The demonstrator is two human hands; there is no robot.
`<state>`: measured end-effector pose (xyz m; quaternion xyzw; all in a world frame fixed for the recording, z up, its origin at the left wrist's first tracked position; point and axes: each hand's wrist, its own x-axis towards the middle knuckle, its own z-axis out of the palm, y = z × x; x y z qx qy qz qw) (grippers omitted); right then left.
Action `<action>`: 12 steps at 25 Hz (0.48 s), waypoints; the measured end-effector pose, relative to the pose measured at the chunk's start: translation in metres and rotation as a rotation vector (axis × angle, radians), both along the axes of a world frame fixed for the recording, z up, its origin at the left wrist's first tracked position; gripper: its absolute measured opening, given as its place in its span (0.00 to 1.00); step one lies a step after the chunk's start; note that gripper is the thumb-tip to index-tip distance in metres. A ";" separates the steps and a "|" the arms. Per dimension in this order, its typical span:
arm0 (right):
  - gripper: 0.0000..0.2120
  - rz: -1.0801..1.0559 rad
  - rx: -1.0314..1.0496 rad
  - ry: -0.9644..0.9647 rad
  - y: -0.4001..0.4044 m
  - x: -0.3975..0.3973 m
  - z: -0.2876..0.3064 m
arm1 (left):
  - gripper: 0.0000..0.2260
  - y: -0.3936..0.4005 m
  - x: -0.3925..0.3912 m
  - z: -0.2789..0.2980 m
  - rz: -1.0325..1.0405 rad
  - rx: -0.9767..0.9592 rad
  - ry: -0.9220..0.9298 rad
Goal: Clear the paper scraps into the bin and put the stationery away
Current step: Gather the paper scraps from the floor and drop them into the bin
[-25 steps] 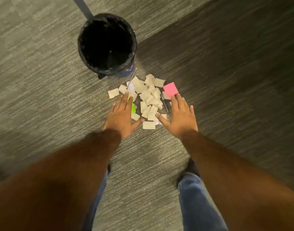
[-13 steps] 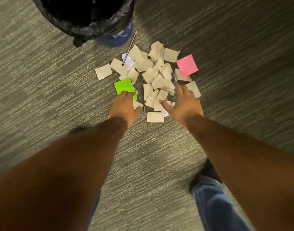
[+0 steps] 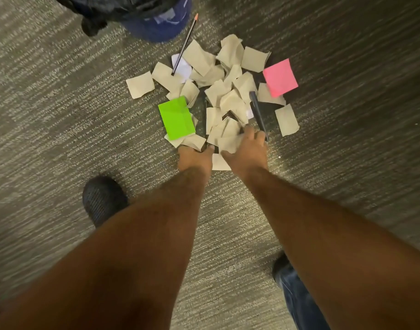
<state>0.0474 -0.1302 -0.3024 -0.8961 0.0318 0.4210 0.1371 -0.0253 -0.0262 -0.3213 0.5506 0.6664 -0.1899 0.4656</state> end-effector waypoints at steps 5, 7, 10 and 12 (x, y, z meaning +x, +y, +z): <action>0.22 -0.155 0.122 0.013 0.024 -0.013 -0.010 | 0.10 -0.025 0.002 -0.017 0.380 -0.089 -0.137; 0.15 -0.188 0.186 0.046 0.026 -0.015 -0.009 | 0.11 -0.028 0.005 -0.007 0.469 -0.134 -0.163; 0.09 -0.399 0.348 0.183 0.028 -0.016 0.002 | 0.17 -0.028 0.007 0.002 0.596 -0.237 -0.260; 0.06 -0.492 0.423 0.268 0.028 -0.021 0.008 | 0.18 -0.030 0.009 0.010 0.682 -0.287 -0.320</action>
